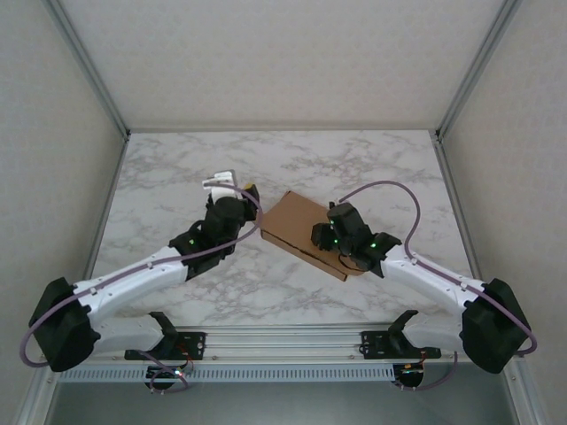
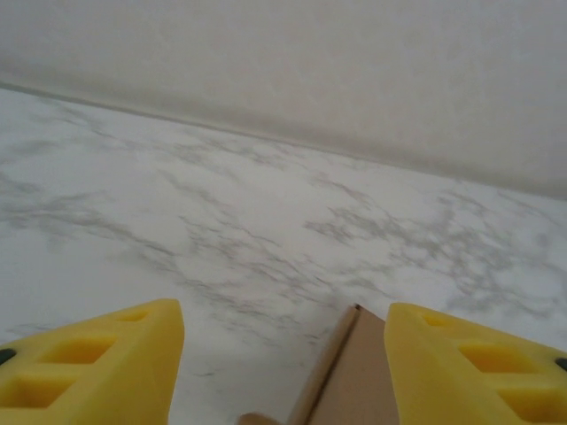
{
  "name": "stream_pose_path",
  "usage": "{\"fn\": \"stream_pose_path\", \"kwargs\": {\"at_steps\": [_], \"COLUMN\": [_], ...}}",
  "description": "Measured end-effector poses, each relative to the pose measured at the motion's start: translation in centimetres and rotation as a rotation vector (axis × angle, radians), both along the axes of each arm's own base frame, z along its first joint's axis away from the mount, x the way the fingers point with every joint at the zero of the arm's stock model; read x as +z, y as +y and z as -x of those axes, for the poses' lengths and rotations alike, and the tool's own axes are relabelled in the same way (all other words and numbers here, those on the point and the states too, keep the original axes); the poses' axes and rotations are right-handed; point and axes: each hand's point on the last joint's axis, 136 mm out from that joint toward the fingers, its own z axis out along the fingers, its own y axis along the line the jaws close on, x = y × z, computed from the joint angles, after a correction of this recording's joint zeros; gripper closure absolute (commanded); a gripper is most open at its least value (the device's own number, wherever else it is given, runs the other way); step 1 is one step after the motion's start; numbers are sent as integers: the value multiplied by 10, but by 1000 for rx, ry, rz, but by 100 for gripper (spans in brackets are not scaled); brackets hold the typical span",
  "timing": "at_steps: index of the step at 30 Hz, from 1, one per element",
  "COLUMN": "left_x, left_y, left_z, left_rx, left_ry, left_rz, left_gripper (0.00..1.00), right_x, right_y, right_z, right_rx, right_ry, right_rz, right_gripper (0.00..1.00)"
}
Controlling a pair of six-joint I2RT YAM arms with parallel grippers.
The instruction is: Fold the paper box
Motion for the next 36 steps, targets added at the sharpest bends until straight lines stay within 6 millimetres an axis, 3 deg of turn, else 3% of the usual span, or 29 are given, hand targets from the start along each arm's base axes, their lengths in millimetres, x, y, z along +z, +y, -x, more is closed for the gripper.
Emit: {"fn": "stream_pose_path", "kwargs": {"at_steps": [5, 9, 14, 18, 23, 29, 36], "left_x": [-41, -70, -89, -111, -147, -152, -155], "left_y": [-28, -42, -59, -67, -64, -60, -59], "left_z": [-27, -35, -54, -68, -65, -65, -65], "left_rx": [-121, -183, -234, -233, -233, -220, -212], "left_ry": [149, 245, 308, 349, 428, 437, 441], "left_rz": [-18, -41, -69, -115, -179, -201, -208], "left_gripper": [37, 37, 38, 38, 36, 34, 34], "right_x": [-22, -28, -2, 24, 25, 12, -20], "right_y": [-1, 0, -8, -24, -58, -96, -111], "right_z": [4, 7, 11, 11, 17, 32, 40], "right_rx": [18, 46, 57, -2, -116, -237, -272], "right_ry": [41, 51, -8, -48, -29, -5, 78], "right_rz": [40, 55, 42, 47, 123, 162, 222], "right_gripper": [70, 62, 50, 29, 17, 16, 18]}}
